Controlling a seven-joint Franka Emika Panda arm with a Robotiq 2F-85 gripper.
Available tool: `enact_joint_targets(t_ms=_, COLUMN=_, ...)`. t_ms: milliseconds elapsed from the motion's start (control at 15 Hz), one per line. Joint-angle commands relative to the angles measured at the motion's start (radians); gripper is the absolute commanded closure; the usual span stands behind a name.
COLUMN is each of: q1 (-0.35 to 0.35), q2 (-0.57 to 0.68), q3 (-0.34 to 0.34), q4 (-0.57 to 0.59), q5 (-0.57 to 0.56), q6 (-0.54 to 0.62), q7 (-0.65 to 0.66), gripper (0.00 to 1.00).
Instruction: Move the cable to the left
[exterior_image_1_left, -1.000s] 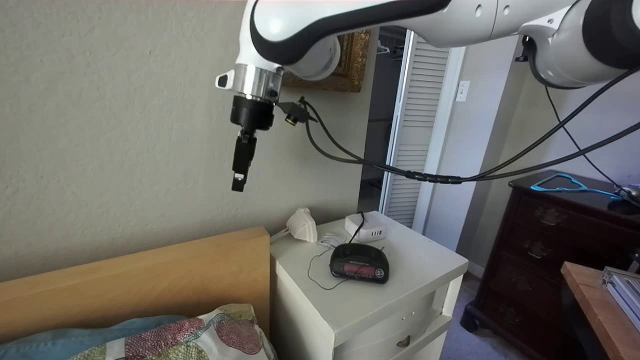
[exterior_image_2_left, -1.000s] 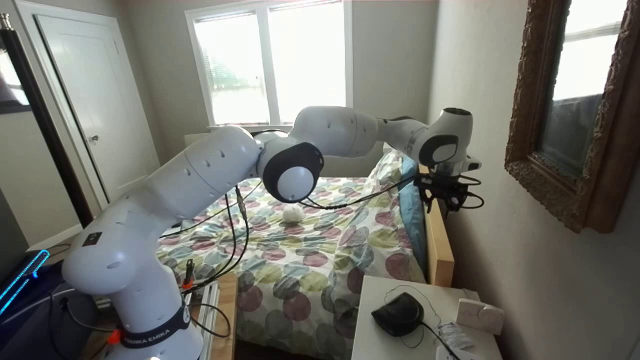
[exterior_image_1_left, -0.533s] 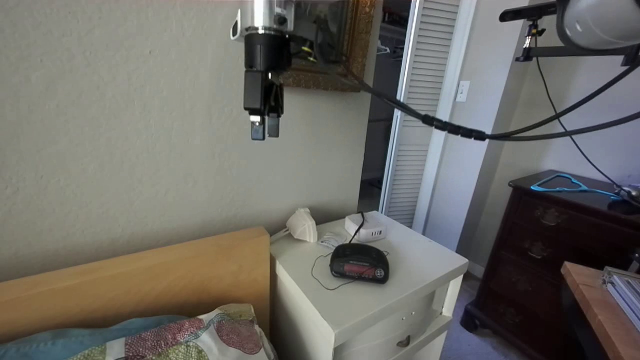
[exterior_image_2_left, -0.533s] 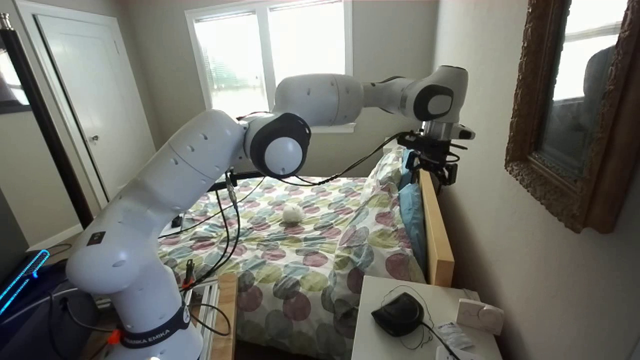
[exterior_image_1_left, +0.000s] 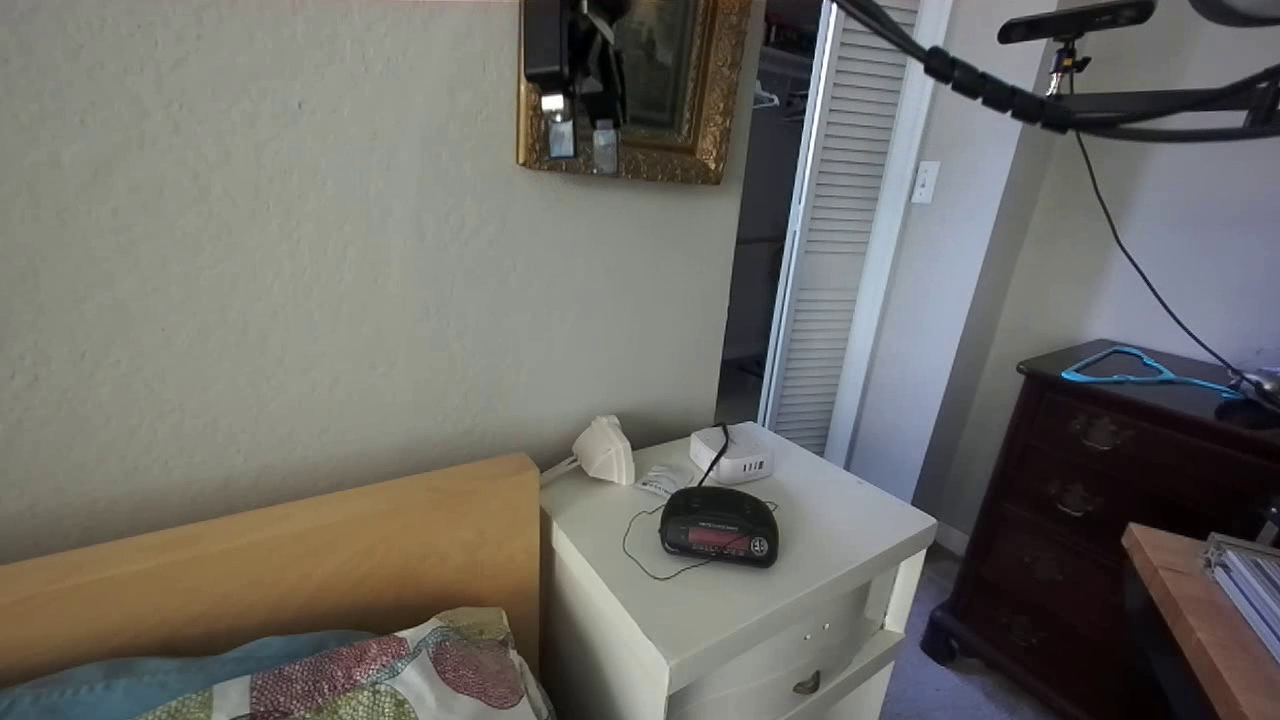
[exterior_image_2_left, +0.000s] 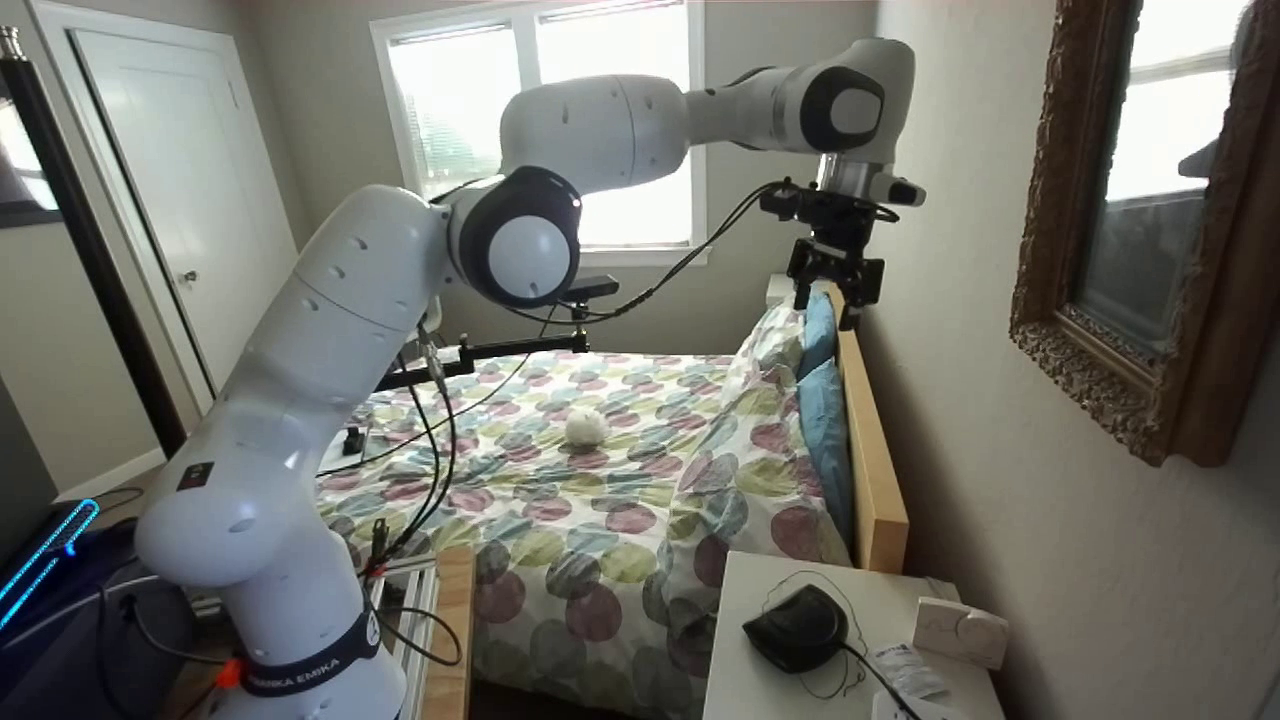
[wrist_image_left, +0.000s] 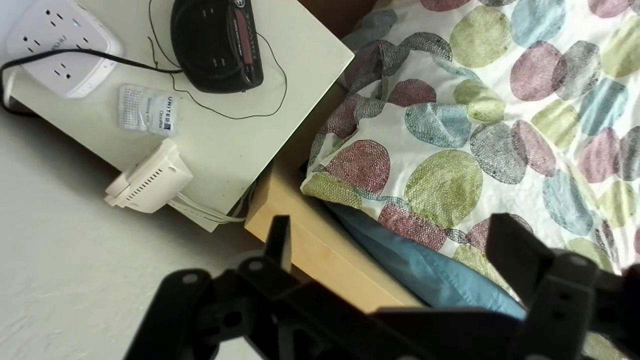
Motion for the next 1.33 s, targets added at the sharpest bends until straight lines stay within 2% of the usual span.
enact_joint_targets(t_ms=0, q1=-0.007, q2=-0.129, q3=-0.004, q4=-0.133, q5=0.002, q6=0.012, q7=0.018, gripper=0.0)
enact_joint_targets(t_ms=467, q1=-0.005, q2=-0.377, q3=-0.017, q4=-0.403, q5=-0.032, q6=0.067, q7=-0.022, gripper=0.0)
enact_joint_targets(t_ms=733, q1=-0.014, q2=-0.506, q3=-0.027, q4=-0.573, q5=-0.083, q6=0.125, q7=-0.105, gripper=0.0)
enact_joint_targets(t_ms=1067, q1=-0.063, q2=-0.625, q3=-0.061, q4=-0.808, q5=-0.099, q6=0.28, q7=-0.313, gripper=0.0)
enact_joint_targets(t_ms=1267, q1=-0.129, q2=-0.672, q3=-0.072, q4=-0.956, q5=-0.082, q6=0.427, q7=-0.473, gripper=0.0)
